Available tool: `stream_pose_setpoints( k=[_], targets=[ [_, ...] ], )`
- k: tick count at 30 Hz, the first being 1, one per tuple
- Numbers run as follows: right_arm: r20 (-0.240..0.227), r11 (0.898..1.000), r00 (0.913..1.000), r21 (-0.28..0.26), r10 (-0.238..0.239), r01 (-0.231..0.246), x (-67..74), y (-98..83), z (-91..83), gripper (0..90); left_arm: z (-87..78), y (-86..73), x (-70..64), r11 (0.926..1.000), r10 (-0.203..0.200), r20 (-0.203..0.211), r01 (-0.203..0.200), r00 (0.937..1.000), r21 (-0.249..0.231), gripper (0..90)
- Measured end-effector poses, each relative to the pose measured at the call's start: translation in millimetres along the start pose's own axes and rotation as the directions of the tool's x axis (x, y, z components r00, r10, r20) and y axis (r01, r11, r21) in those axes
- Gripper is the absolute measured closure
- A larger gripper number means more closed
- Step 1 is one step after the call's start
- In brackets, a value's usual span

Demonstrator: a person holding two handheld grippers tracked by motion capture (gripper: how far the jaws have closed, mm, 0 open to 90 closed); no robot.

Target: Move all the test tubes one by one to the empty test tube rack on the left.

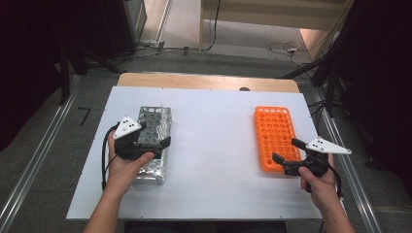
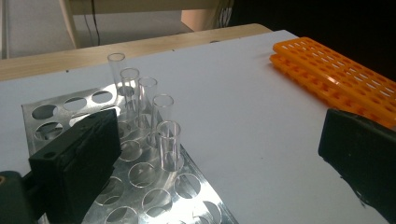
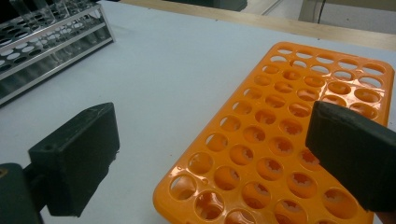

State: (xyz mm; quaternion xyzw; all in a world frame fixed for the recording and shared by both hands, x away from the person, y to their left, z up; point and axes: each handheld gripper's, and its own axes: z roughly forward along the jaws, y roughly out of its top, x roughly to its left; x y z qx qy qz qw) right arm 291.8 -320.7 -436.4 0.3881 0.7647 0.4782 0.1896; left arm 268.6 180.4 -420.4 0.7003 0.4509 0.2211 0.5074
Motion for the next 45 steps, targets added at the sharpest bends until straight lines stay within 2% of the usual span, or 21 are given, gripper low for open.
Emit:
stream_pose_setpoints(
  k=[2, 9, 17, 27, 32, 38, 40, 45],
  targets=[
    [0.000, 1.000, 1.0000, -0.001, 0.001, -0.001, 0.0, 0.1, -0.2, 1.2, -3.2, -1.3, 0.3, 1.0000, -0.004, 0.004, 0.004, 1.0000, -0.007, 0.0],
    [0.003, 1.000, 1.0000, 0.001, 0.003, -0.003, -1.5, -1.0, -0.6, 1.2, -17.7, -8.0, -1.4, 0.9994, 0.021, 0.003, -0.021, 0.9998, -0.027, 0.0],
    [0.006, 1.000, 1.0000, 0.000, 0.001, -0.001, -2.7, -1.7, -0.8, 1.3, -36.7, -19.3, 3.7, 0.9980, 0.009, 0.004, -0.009, 1.0000, -0.063, 0.0],
    [0.012, 1.000, 0.9999, 0.004, 0.005, -0.005, -3.9, -3.8, 0.1, 1.2, -57.5, -30.7, 6.2, 0.9948, 0.015, 0.000, -0.015, 0.9999, -0.100, 0.0],
    [0.014, 1.000, 0.9999, 0.005, 0.005, -0.005, -5.4, -4.9, -0.1, 1.2, -63.5, -38.8, 8.7, 0.9937, 0.002, 0.009, -0.001, 1.0000, -0.112, 0.0],
    [0.018, 1.000, 0.9998, 0.000, 0.004, -0.004, -9.4, -8.5, -0.6, 1.2, -71.7, -42.6, 13.0, 0.9923, 0.010, 0.007, -0.009, 0.9999, -0.124, 0.0],
    [0.019, 1.000, 0.9998, -0.006, 0.001, -0.001, -11.2, -10.1, -1.4, 1.2, -74.4, -43.7, 15.8, 0.9909, -0.001, 0.017, 0.004, 0.9999, -0.135, 0.0],
    [0.022, 1.000, 0.9997, -0.007, 0.011, -0.011, -17.8, -14.4, -1.3, 1.2, -73.0, -45.1, 18.1, 0.9911, -0.005, 0.021, 0.008, 0.9998, -0.133, 0.0]
  ],
)
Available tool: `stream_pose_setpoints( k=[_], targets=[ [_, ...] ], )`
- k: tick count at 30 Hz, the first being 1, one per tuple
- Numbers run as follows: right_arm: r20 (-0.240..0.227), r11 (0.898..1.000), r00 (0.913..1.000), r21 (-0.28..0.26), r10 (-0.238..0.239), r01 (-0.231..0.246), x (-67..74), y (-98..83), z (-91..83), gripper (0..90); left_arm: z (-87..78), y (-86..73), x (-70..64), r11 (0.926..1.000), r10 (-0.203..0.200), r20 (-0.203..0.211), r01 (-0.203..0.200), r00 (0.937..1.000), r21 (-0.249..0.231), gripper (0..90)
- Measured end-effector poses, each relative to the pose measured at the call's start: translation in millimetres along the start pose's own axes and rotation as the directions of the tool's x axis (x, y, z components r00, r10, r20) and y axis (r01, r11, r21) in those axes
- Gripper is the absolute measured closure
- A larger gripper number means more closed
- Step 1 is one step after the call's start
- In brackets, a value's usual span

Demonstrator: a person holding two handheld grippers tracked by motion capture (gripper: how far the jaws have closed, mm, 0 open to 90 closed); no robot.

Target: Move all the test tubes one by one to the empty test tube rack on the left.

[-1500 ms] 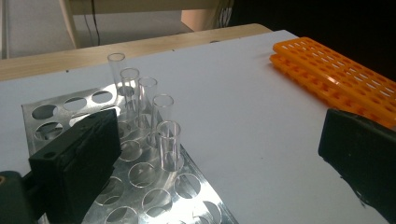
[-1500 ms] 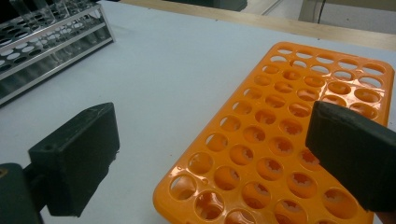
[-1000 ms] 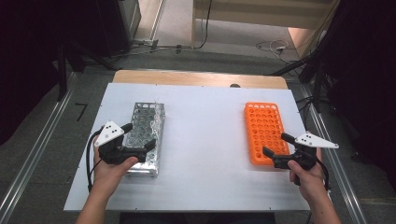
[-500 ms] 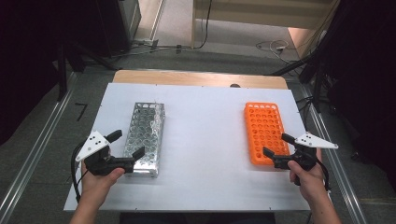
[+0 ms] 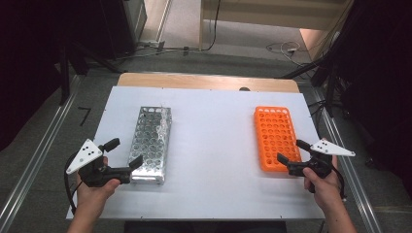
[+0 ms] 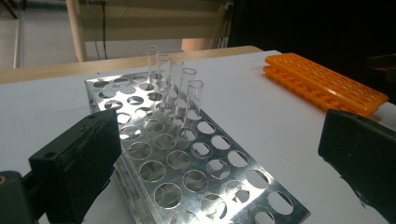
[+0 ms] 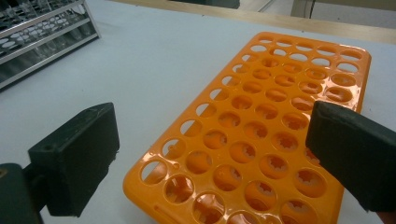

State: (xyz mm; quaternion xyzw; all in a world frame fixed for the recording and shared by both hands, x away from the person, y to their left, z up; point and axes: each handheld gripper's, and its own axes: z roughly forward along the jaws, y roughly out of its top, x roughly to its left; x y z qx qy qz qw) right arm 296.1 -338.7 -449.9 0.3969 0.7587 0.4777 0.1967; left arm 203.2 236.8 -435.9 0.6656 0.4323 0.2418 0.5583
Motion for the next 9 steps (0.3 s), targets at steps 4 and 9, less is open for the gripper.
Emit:
stream_pose_setpoints(
  k=[4, 9],
  targets=[
    [0.003, 1.000, 1.0000, 0.006, 0.005, -0.005, -2.6, -2.0, 0.8, 1.2, 1.6, -1.0, -0.5, 1.0000, 0.002, 0.004, -0.002, 1.0000, 0.003, 0.0],
    [0.003, 1.000, 1.0000, 0.005, 0.004, -0.004, -3.0, -2.5, 1.5, 1.1, 1.6, -1.1, 0.6, 1.0000, -0.004, 0.004, 0.004, 1.0000, 0.001, 0.0]
  ],
)
